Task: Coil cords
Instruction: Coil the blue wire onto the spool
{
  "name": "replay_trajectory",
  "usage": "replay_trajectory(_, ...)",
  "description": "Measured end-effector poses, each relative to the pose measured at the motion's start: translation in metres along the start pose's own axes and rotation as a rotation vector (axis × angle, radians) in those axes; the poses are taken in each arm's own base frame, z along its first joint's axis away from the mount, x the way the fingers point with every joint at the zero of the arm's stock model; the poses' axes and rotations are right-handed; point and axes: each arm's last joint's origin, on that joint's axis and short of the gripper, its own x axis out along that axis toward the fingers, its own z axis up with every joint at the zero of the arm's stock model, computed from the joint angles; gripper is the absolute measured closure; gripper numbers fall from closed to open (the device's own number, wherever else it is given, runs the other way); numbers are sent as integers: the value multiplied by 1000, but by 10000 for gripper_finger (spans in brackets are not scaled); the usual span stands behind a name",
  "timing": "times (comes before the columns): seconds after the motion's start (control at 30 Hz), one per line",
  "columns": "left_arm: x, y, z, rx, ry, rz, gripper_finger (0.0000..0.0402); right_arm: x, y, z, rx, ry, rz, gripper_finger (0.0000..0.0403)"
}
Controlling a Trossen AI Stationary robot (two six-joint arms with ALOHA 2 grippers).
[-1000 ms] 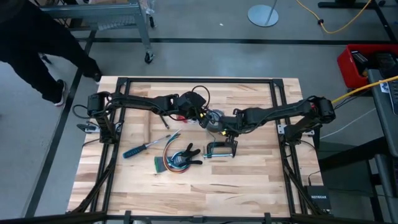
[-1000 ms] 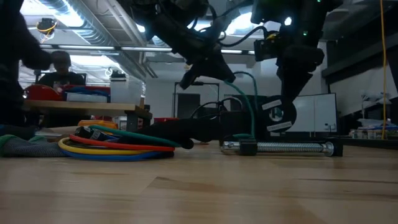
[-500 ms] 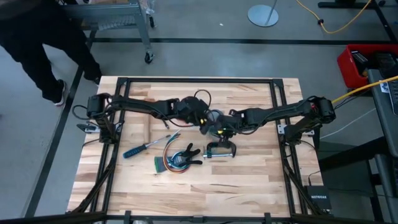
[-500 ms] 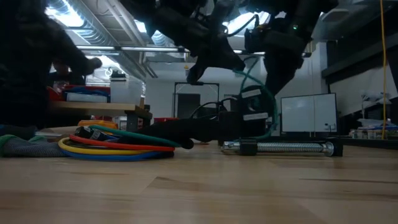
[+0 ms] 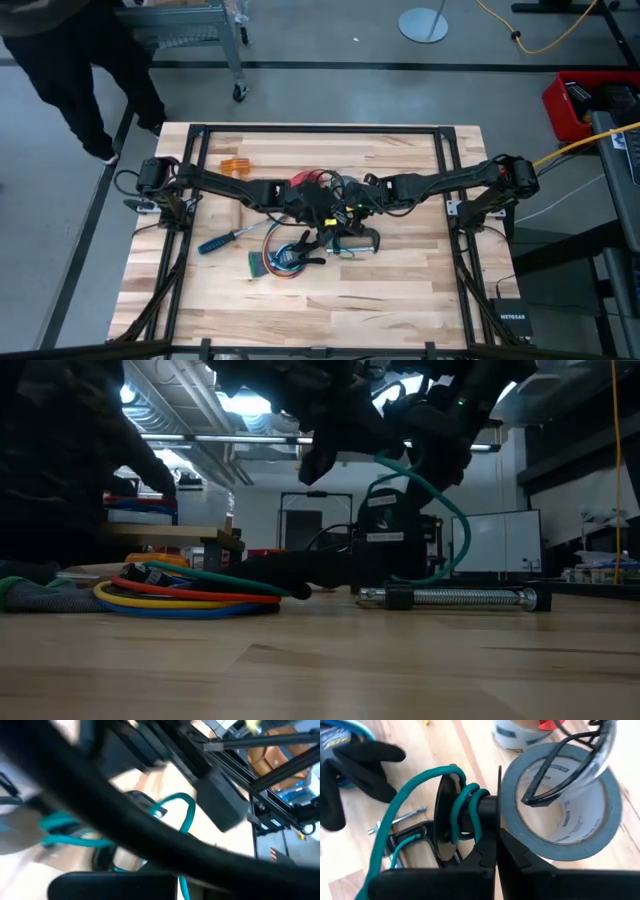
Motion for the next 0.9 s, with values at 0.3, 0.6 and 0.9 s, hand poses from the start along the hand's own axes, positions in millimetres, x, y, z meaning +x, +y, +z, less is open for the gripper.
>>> replay_trajectory(0.3,1,-19,-14,32,-10,25,401,-1,4,13,43,-147,14,401)
replay_trajectory(0.6,0,-28,-34,74,17,174,401,-5,7,24,88,-262,56,401)
replay_trajectory(0.9,-7,-46,-68,251,-118,575,401,-15,15,42,116,-424,228,401)
